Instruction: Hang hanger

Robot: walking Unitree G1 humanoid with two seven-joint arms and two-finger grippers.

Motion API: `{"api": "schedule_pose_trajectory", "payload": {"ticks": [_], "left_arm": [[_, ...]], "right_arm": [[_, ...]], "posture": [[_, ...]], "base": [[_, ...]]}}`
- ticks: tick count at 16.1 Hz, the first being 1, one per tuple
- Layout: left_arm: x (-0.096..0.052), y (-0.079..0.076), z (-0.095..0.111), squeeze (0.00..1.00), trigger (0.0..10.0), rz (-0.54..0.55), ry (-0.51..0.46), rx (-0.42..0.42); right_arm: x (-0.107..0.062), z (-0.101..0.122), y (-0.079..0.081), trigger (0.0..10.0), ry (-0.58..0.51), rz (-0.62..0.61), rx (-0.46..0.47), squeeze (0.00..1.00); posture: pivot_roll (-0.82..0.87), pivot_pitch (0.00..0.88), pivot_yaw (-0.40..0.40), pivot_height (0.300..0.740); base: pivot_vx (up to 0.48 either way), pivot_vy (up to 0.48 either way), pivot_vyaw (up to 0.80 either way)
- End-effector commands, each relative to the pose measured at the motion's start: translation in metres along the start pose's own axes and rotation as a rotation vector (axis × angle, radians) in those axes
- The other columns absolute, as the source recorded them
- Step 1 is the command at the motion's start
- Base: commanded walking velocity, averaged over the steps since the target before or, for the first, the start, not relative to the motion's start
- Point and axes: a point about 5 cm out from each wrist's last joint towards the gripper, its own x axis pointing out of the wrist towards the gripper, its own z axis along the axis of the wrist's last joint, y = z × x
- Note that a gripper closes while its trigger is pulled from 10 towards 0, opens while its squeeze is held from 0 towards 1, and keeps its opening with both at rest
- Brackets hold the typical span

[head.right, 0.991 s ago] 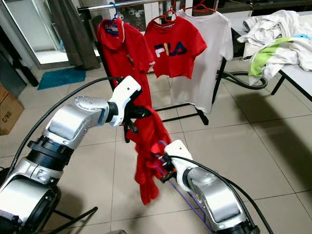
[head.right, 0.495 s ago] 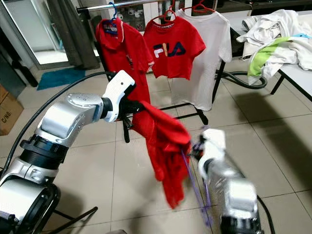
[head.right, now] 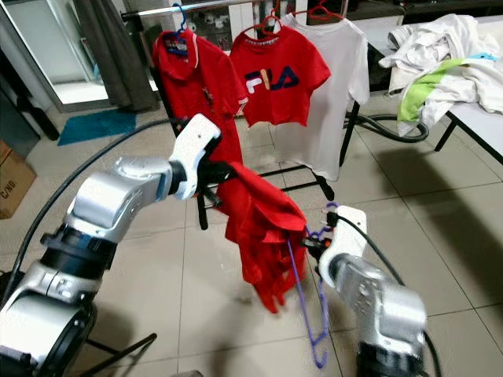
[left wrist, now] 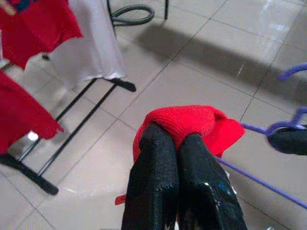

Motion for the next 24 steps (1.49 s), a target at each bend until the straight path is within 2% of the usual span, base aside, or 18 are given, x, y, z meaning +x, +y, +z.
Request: {"api": "schedule_pose_trajectory", "payload": {"ticks": [1, 3, 4, 5, 6, 7, 9, 10, 12, 13, 16, 19, 21, 22, 23, 24], "left_arm": [[-0.006, 0.006, 0.005, 0.00, 0.0, 0.033, -0.028, -0.007], [-0.007, 0.006, 0.002, 0.00, 0.0, 0.018, -0.022, -0.029], [-0.007, 0.006, 0.000, 0.00, 0.0, 0.018, -0.013, -0.027], [-0.008, 0.006, -0.007, 0.00, 0.0, 0.021, 0.000, -0.036], [-0.007, 0.004, -0.016, 0.00, 0.0, 0.018, 0.005, -0.096], [-0.006, 0.000, -0.026, 0.00, 0.0, 0.018, 0.018, -0.141], [-0.007, -0.017, -0.052, 0.00, 0.0, 0.034, 0.072, -0.197], [-0.008, -0.026, -0.061, 0.00, 0.0, 0.031, 0.083, -0.235], [-0.010, -0.042, -0.070, 0.00, 0.0, 0.036, 0.079, -0.294], [-0.012, -0.055, -0.073, 0.00, 0.0, 0.035, 0.069, -0.341], [-0.012, -0.075, -0.078, 0.00, 0.0, 0.055, 0.076, -0.423], [-0.011, -0.082, -0.074, 0.00, 0.0, 0.038, 0.072, -0.444], [-0.010, -0.082, -0.068, 0.00, 0.0, -0.018, 0.080, -0.423], [-0.008, -0.080, -0.062, 0.00, 0.0, -0.043, 0.056, -0.471], [-0.006, -0.076, -0.057, 0.00, 0.0, -0.052, 0.045, -0.493], [-0.003, -0.064, -0.047, 0.00, 0.0, -0.053, 0.036, -0.491]], "right_arm": [[-0.003, 0.000, 0.004, 10.0, 0.007, 0.014, -0.015, 0.00], [-0.013, -0.005, -0.030, 10.0, -0.012, -0.182, -0.131, 0.00], [-0.015, -0.004, -0.033, 10.0, -0.026, -0.200, -0.127, 0.00], [-0.023, -0.004, -0.032, 10.0, -0.055, -0.185, -0.105, 0.00], [-0.028, -0.005, -0.028, 10.0, -0.086, -0.179, -0.058, 0.00], [-0.032, -0.011, -0.023, 10.0, -0.082, -0.184, -0.063, 0.00], [-0.041, -0.035, -0.003, 10.0, 0.053, -0.053, -0.138, 0.00], [-0.044, -0.041, 0.004, 10.0, 0.091, 0.006, -0.210, 0.00], [-0.045, -0.043, 0.005, 10.0, 0.112, 0.024, -0.247, 0.00], [-0.045, -0.043, 0.004, 10.0, 0.135, 0.035, -0.275, 0.00], [-0.042, -0.037, 0.010, 10.0, 0.171, 0.113, -0.372, 0.00], [-0.038, -0.035, 0.016, 10.0, 0.155, 0.144, -0.369, 0.00], [-0.041, -0.054, 0.024, 10.0, 0.267, 0.250, -0.420, 0.00], [-0.041, -0.059, 0.022, 10.0, 0.268, 0.230, -0.490, 0.00], [-0.037, -0.058, 0.019, 10.0, 0.254, 0.191, -0.522, 0.00], [-0.031, -0.057, 0.017, 10.0, 0.223, 0.143, -0.496, 0.00]], "posture": [[-0.06, 0.000, 0.097, 0.740], [-0.07, 0.000, 0.093, 0.740], [-0.07, 0.000, 0.093, 0.740], [-0.08, 0.000, 0.082, 0.740], [-0.08, 0.000, 0.072, 0.740], [-0.08, 0.000, 0.049, 0.740], [-0.08, 0.000, -0.004, 0.740], [-0.08, 0.000, -0.026, 0.740], [-0.06, 0.000, -0.106, 0.740], [-0.05, 0.000, -0.128, 0.740], [-0.05, 0.019, -0.181, 0.740], [-0.05, 0.022, -0.165, 0.740], [-0.06, 0.014, -0.123, 0.740], [-0.07, 0.004, -0.073, 0.740], [-0.08, 0.000, -0.040, 0.740], [-0.09, 0.000, 0.005, 0.740]], "base": [[0.000, 0.000, 0.00], [0.000, 0.000, 0.00], [0.000, 0.000, 0.00], [0.000, 0.000, 0.00], [0.000, 0.000, 0.00], [0.000, 0.000, 0.00], [0.000, 0.000, 0.00], [0.000, 0.000, 0.00], [0.000, 0.000, 0.00], [0.000, 0.000, 0.00], [0.000, 0.000, 0.00], [0.000, 0.000, 0.00], [0.000, 0.000, 0.00], [0.000, 0.000, 0.00], [0.000, 0.000, 0.00], [0.000, 0.000, 0.00]]}}
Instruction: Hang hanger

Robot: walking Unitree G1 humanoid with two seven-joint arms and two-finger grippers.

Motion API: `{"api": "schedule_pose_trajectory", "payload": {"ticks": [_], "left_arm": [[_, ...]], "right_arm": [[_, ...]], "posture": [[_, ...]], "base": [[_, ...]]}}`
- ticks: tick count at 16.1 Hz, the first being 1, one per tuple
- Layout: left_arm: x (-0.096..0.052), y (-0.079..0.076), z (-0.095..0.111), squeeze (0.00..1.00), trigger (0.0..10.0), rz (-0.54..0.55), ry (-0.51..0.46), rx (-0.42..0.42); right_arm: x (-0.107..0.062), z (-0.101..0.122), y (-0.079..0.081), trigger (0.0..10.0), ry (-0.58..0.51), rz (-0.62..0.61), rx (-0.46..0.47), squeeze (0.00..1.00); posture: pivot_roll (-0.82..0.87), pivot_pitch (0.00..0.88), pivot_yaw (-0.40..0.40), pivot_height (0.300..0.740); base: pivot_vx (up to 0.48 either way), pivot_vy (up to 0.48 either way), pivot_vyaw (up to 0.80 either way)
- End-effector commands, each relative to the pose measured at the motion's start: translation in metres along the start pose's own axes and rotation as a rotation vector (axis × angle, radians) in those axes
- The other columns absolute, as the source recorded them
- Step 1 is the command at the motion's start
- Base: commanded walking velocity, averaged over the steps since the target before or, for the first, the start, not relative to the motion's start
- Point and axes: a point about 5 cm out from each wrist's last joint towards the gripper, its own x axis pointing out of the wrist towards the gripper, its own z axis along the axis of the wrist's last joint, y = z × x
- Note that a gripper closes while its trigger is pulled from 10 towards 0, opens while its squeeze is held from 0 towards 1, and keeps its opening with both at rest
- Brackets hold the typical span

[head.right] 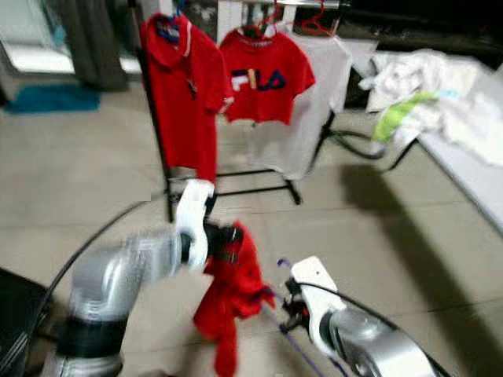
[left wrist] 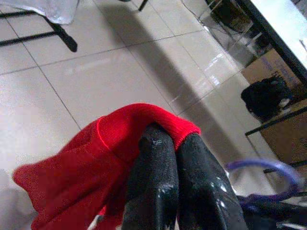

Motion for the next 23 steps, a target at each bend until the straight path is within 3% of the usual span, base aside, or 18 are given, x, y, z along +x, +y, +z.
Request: {"api": "schedule_pose_trajectory", "payload": {"ticks": [1, 2, 5, 6, 9, 11, 17, 20, 23], "left_arm": [[0.001, -0.002, 0.010, 0.00, 0.0, -0.035, -0.021, 0.009], [0.001, 0.000, 0.012, 0.00, 0.0, -0.034, -0.024, 0.012], [-0.004, 0.019, 0.032, 0.00, 0.0, 0.017, -0.033, 0.050], [-0.005, 0.023, 0.034, 0.00, 0.0, 0.029, -0.031, 0.057], [-0.010, 0.034, 0.039, 0.00, 0.0, 0.064, -0.036, 0.059], [-0.008, 0.032, 0.041, 0.00, 0.0, 0.047, -0.045, 0.076], [-0.003, 0.024, 0.050, 0.00, 0.0, 0.016, -0.068, 0.085], [0.002, 0.020, 0.052, 0.00, 0.0, 0.008, -0.048, 0.131], [-0.002, 0.005, 0.058, 0.00, 0.0, -0.075, -0.056, 0.120]], "right_arm": [[0.002, 0.004, -0.007, 10.0, -0.028, -0.066, 0.020, 0.00], [0.003, 0.005, -0.008, 10.0, -0.040, -0.084, 0.044, 0.00], [0.002, 0.011, -0.022, 10.0, -0.170, -0.183, 0.302, 0.00], [0.001, 0.013, -0.025, 10.0, -0.198, -0.202, 0.334, 0.00], [-0.001, 0.024, -0.035, 10.0, -0.312, -0.256, 0.562, 0.00], [0.006, 0.031, -0.019, 10.0, -0.308, -0.119, 0.546, 0.00], [0.023, 0.043, 0.001, 10.0, -0.270, -0.037, 0.565, 0.00], [0.033, 0.049, 0.014, 10.0, -0.236, 0.039, 0.508, 0.00], [0.044, 0.054, 0.017, 10.0, -0.233, 0.040, 0.583, 0.00]], "posture": [[-0.09, 0.000, 0.011, 0.740], [-0.09, 0.000, 0.021, 0.740], [-0.07, 0.000, 0.055, 0.740], [-0.07, 0.000, 0.059, 0.740], [-0.06, 0.000, 0.073, 0.740], [-0.05, 0.000, 0.072, 0.740], [-0.02, 0.000, 0.077, 0.740], [0.01, 0.000, 0.085, 0.740], [0.02, 0.000, 0.091, 0.740]], "base": [[0.000, 0.000, 0.00], [0.000, 0.000, 0.00], [0.000, 0.000, 0.00], [0.000, 0.000, 0.00], [0.000, 0.000, 0.00], [0.000, 0.000, 0.00], [0.000, 0.000, 0.00], [0.000, 0.000, 0.00], [0.000, 0.000, 0.00]]}}
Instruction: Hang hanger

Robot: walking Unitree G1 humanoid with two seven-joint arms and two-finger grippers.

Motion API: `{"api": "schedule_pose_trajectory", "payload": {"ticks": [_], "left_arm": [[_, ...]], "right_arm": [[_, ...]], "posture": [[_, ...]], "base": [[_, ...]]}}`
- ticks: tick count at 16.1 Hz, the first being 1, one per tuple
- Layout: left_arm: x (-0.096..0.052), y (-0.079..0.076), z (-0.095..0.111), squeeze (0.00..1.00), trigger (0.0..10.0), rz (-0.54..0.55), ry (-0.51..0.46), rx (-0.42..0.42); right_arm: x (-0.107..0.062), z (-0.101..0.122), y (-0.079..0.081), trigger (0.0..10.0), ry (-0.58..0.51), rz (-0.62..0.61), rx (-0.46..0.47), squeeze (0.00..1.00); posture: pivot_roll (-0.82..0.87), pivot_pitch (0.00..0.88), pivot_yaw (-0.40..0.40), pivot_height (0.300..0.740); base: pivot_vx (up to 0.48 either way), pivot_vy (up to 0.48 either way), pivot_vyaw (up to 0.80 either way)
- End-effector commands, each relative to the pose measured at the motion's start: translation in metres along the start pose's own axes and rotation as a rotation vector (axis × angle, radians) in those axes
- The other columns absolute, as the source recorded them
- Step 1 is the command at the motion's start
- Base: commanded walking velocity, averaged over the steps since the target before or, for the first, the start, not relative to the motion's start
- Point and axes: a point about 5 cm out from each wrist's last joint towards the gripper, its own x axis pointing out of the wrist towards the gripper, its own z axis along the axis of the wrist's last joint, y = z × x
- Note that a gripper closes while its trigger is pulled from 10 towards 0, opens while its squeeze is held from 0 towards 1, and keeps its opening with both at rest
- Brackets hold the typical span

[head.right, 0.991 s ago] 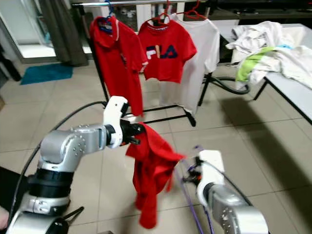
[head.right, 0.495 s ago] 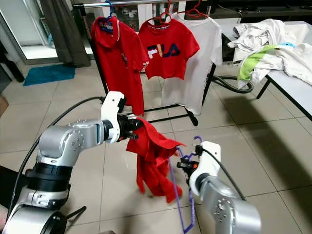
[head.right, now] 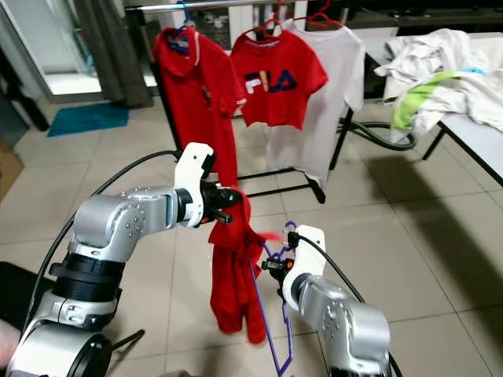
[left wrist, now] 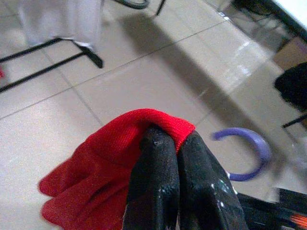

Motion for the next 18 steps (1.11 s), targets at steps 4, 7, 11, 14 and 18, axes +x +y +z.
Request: {"api": "schedule_pose_trajectory", "payload": {"ticks": [4, 7, 11, 14, 18], "left_arm": [[-0.009, -0.029, 0.017, 0.00, 0.0, -0.187, -0.049, 0.025], [-0.014, -0.026, 0.014, 0.00, 0.9, -0.143, -0.030, 0.065], [-0.027, 0.004, 0.017, 0.00, 0.0, 0.043, -0.070, 0.066], [-0.032, 0.007, 0.020, 0.00, 0.0, 0.054, -0.087, 0.083], [-0.026, 0.008, 0.014, 0.00, 0.0, 0.059, -0.089, 0.085]], "right_arm": [[0.011, 0.006, 0.015, 10.0, -0.040, 0.053, 0.102, 0.00], [0.012, 0.014, 0.010, 10.0, -0.084, 0.021, 0.114, 0.00], [0.005, 0.019, -0.018, 10.0, -0.132, -0.175, 0.176, 0.00], [0.000, 0.037, -0.039, 10.0, -0.244, -0.285, 0.271, 0.00], [-0.007, 0.086, -0.043, 10.0, -0.481, -0.298, 0.334, 0.00]], "posture": [[0.03, 0.000, 0.088, 0.740], [0.03, 0.000, 0.084, 0.740], [0.01, 0.000, 0.074, 0.740], [-0.01, 0.000, 0.067, 0.740], [-0.02, 0.000, 0.060, 0.740]], "base": [[0.000, 0.000, 0.00], [0.000, 0.000, 0.00], [0.000, 0.000, 0.00], [0.000, 0.000, 0.00], [0.000, 0.000, 0.00]]}}
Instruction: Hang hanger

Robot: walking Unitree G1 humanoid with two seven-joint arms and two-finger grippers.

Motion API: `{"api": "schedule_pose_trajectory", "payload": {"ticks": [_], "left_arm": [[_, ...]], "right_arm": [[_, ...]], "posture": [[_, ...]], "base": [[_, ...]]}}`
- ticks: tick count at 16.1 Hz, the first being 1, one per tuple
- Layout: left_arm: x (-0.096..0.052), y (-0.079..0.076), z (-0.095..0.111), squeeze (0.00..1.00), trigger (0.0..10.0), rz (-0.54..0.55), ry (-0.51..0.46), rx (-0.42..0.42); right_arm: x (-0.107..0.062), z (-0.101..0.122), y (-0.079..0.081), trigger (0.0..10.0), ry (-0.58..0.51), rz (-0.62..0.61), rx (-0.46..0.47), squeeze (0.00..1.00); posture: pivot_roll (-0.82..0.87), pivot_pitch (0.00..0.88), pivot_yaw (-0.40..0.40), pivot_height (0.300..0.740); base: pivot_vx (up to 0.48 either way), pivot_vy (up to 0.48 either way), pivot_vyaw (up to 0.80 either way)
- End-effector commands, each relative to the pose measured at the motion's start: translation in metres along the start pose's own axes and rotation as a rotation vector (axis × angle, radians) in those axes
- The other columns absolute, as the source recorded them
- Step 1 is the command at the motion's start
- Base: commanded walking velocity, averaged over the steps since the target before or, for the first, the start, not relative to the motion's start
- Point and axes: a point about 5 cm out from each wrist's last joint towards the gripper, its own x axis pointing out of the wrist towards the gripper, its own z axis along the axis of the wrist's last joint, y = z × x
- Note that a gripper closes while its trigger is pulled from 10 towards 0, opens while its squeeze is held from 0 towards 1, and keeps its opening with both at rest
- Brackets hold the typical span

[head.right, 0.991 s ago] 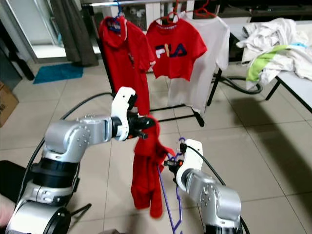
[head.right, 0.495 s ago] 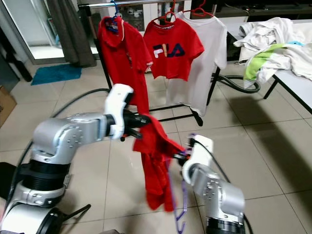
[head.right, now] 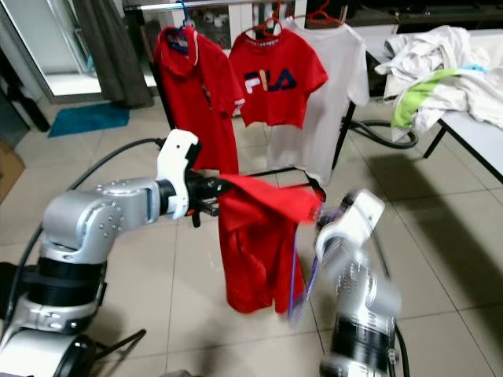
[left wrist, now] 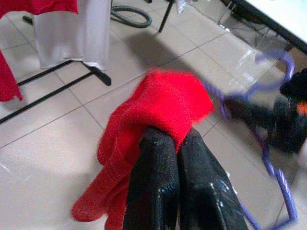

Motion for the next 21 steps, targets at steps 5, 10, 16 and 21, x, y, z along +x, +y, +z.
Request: {"api": "schedule_pose_trajectory", "payload": {"ticks": [5, 10, 16, 21], "left_arm": [[0.022, -0.016, -0.015, 0.00, 0.0, -0.104, -0.060, -0.015], [0.019, -0.024, 0.015, 0.00, 0.0, -0.141, -0.270, 0.023], [0.006, -0.028, 0.032, 0.00, 0.0, -0.220, -0.362, 0.125], [0.005, -0.033, 0.023, 0.00, 0.0, -0.269, -0.309, 0.148]], "right_arm": [[0.014, 0.025, 0.060, 10.0, -0.047, 0.207, 0.434, 0.00], [0.008, -0.027, 0.088, 10.0, 0.225, 0.405, 0.075, 0.00], [0.013, -0.067, 0.054, 10.0, 0.408, 0.349, -0.056, 0.00], [0.010, -0.079, 0.044, 10.0, 0.476, 0.341, -0.106, 0.00]], "posture": [[-0.02, 0.000, 0.073, 0.740], [-0.01, 0.000, 0.068, 0.740], [0.00, 0.000, 0.058, 0.740], [0.00, 0.000, 0.045, 0.740]], "base": [[0.000, 0.000, 0.00], [0.000, 0.000, 0.00], [0.000, 0.000, 0.00], [0.000, 0.000, 0.00]]}}
